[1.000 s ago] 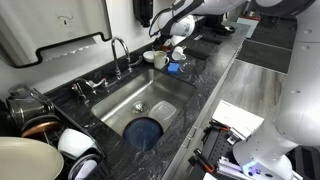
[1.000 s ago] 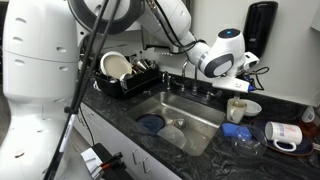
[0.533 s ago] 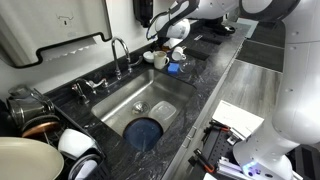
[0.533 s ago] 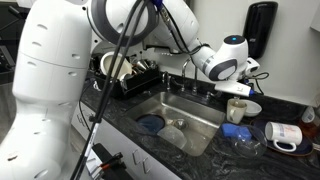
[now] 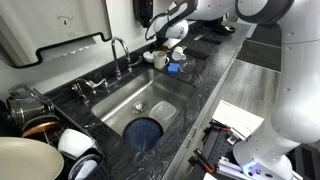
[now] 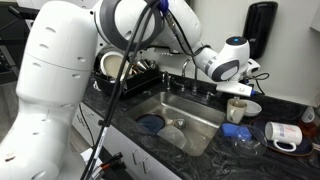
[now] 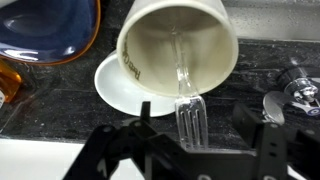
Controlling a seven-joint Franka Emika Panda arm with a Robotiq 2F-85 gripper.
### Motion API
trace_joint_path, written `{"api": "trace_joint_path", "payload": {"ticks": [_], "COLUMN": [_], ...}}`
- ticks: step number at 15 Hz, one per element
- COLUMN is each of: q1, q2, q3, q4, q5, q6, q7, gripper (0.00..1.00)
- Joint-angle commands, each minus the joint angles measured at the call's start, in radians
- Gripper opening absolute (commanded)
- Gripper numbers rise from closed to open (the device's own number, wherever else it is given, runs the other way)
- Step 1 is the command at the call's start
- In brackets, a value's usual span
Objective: Remove the clear fork from the mug and put it in the sink.
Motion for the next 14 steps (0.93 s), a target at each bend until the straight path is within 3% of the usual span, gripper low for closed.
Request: {"api": "trace_joint_path", "payload": {"ticks": [1,8,10,14], "q1": [-0.023,-0.024,-0.022,-0.023], "q2": [0.030,0.032,0.031,0.017], "q3": [0.020,0.039,0.042,0.037], "q4": [0.043,0.045,0.045,0.033], "q5": [-0.030,-0.030,-0.031,-0.030], "q6": [-0.031,-0.049,-0.051,-0.037], "q7": [0.008,-0.002,-0.001,0.006], "gripper": [0.53,0.05,0.00,0.01]}}
